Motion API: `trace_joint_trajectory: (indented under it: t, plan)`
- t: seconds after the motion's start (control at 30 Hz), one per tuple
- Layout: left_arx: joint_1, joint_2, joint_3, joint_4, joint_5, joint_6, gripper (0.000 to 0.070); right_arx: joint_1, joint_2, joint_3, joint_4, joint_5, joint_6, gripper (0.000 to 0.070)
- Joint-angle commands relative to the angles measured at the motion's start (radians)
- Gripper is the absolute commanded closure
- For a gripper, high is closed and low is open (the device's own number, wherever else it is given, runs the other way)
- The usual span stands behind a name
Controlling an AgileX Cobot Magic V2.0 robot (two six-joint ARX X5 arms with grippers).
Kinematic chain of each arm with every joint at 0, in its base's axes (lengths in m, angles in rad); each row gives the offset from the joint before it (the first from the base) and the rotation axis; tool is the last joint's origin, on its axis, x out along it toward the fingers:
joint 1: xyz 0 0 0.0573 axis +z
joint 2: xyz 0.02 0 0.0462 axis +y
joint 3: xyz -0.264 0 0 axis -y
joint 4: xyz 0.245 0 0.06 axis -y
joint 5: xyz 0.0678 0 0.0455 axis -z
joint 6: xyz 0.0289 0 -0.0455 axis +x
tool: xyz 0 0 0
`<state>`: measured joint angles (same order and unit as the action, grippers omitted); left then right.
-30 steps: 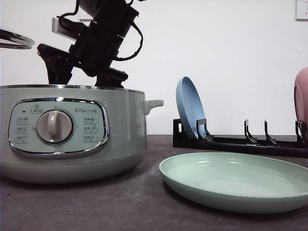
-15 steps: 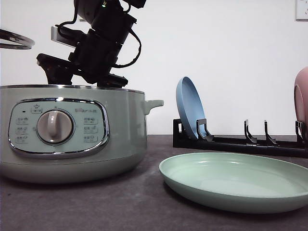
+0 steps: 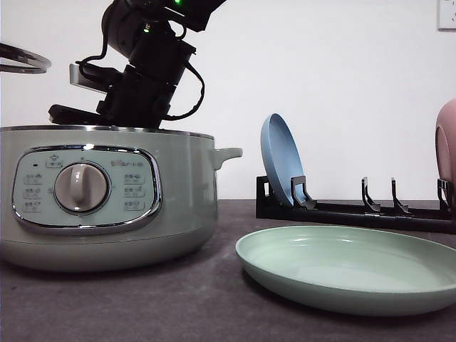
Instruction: Transfer potato from steamer to green plate
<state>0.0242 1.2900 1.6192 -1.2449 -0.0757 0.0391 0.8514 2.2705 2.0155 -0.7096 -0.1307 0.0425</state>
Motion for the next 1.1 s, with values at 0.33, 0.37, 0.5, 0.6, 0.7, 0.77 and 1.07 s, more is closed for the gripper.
trace_joint_trajectory:
  t: [0.33, 0.37, 0.5, 0.6, 0.7, 0.77, 1.07]
  plan:
    - [0.002, -0.005, 0.026, 0.039, -0.003, 0.002, 0.0691, -0.006, -0.042, 0.029, -0.019, 0.0, 0.01, 0.052]
    - [0.002, -0.005, 0.026, 0.039, -0.003, 0.002, 0.0691, -0.009, -0.061, 0.029, -0.021, 0.001, 0.01, 0.052]
    - [0.002, -0.005, 0.026, 0.04, -0.003, 0.002, 0.0691, -0.021, -0.153, 0.029, -0.041, 0.001, 0.01, 0.052]
    - [0.002, -0.005, 0.026, 0.04, -0.002, 0.002, 0.0691, -0.032, -0.229, 0.029, -0.066, 0.001, 0.008, 0.0521]
    - [0.002, -0.005, 0.026, 0.04, -0.002, 0.002, 0.0691, -0.05, -0.311, 0.029, -0.113, 0.001, 0.003, 0.0525]
    - [0.002, -0.005, 0.026, 0.04, 0.005, 0.002, 0.0691, -0.065, -0.361, 0.028, -0.147, 0.001, 0.003, 0.0526]
    - [-0.005, -0.005, 0.026, 0.045, 0.052, 0.002, 0.0691, -0.172, -0.558, -0.007, -0.274, 0.001, 0.002, 0.0532]
